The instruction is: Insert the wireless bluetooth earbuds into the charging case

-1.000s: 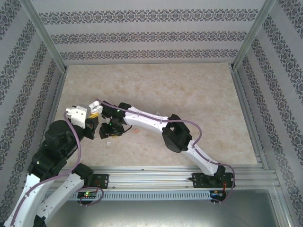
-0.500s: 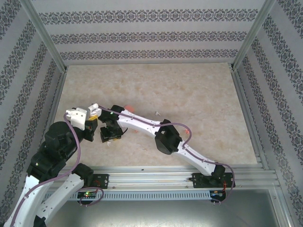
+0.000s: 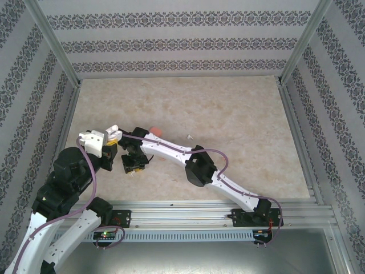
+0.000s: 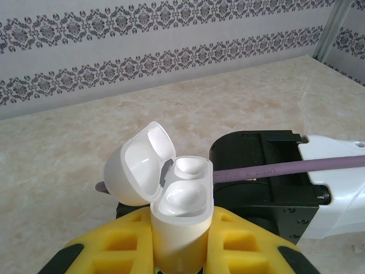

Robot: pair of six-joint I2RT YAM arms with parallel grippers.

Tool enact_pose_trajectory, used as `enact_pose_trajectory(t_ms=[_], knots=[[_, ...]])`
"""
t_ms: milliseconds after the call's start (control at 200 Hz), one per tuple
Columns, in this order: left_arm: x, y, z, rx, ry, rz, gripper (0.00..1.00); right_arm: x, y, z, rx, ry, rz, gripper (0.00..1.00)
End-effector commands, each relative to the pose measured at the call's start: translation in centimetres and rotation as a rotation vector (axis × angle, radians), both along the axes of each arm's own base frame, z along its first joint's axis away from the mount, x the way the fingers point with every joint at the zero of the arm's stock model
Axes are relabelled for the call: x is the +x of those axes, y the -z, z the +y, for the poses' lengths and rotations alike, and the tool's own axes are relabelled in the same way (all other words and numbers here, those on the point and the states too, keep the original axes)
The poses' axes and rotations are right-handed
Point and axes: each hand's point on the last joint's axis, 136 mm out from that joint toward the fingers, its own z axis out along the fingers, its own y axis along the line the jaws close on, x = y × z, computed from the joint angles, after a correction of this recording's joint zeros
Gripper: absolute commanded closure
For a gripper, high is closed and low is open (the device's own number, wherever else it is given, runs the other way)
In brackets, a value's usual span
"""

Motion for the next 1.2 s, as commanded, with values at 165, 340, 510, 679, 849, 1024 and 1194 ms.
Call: enact_pose_trajectory(t_ms=[165,340,510,679,849,1024,1194], knots=[[-0.2,-0.5,0.0,-0.013,0.003,-0.017,1.0,-0.5,-0.3,-1.1,-0.012,-0.012,0.006,0.73],[-0.1,-0.5,-1.1,-0.032,0.056,-0.02,1.0,0.9,-1.3,-3.2,-0.014,0.004,-0.024,0.74],[0.2,-0.4,-3.4,-0.096,0.157,-0.024,1.0,2.8,-2.8,-5.9,-0.007,0.039,-0.08,0.74],[0.7,-0.5,-5.3,-0.149,0.242,-0.045,1.0,4.8,-5.0,-8.8,0.024,0.093,-0.156,0.75],[1.1,-0.7,-7.5,-0.193,0.347,-0.075,1.0,7.2,-8.2,-11.6,0.076,0.158,-0.251,0.74],[1.6,-1.3,-9.1,-0.235,0.423,-0.14,1.0,9.6,-12.0,-15.1,0.117,0.235,-0.358,0.74],[2.1,-1.0,-10.7,-0.252,0.505,-0.171,1.0,11.3,-16.3,-18.7,0.158,0.301,-0.488,0.74]])
